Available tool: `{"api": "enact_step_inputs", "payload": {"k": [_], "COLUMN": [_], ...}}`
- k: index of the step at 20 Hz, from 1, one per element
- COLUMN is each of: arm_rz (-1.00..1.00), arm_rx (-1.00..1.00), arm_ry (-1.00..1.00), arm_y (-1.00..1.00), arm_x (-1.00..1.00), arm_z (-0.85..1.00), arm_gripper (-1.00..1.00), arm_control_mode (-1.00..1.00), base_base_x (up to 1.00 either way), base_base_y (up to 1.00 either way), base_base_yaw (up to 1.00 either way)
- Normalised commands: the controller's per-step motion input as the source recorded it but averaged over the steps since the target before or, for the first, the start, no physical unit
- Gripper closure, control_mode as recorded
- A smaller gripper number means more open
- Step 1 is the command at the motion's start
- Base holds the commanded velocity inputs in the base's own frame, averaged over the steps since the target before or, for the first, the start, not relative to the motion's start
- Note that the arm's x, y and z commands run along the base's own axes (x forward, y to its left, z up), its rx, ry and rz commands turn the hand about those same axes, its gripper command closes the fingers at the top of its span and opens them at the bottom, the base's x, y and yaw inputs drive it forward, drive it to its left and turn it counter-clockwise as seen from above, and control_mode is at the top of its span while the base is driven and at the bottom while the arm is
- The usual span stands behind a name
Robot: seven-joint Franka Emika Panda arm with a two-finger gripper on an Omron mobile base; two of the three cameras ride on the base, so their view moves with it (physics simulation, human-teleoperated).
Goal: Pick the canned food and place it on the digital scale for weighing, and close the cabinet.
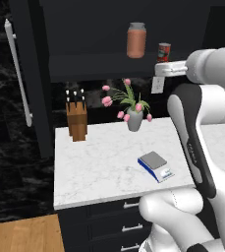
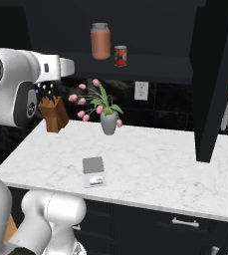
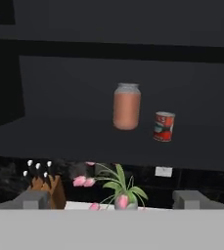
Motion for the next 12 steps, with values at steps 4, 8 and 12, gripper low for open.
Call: {"api": "enact_step_inputs", "payload": {"k": [4, 8, 12], "arm_rz": [0.0, 0.0, 0.0], "arm_rx": [0.0, 0.0, 0.0], "arm_ry": [-0.11, -0.26, -0.1], "arm_y": [-0.12, -0.14, -0.05], "arm_x": [0.14, 0.02, 0.04], "arm_z": [0.16, 0.26, 0.3], "arm_gripper": [-1.0, -1.0, -1.0], "arm_control_mode": [-1.0, -1.0, -1.0], "base_base_x": [0.0, 0.0, 0.0], "base_base_y": [0.0, 0.0, 0.0], "base_base_yaw": [0.0, 0.0, 0.0]}}
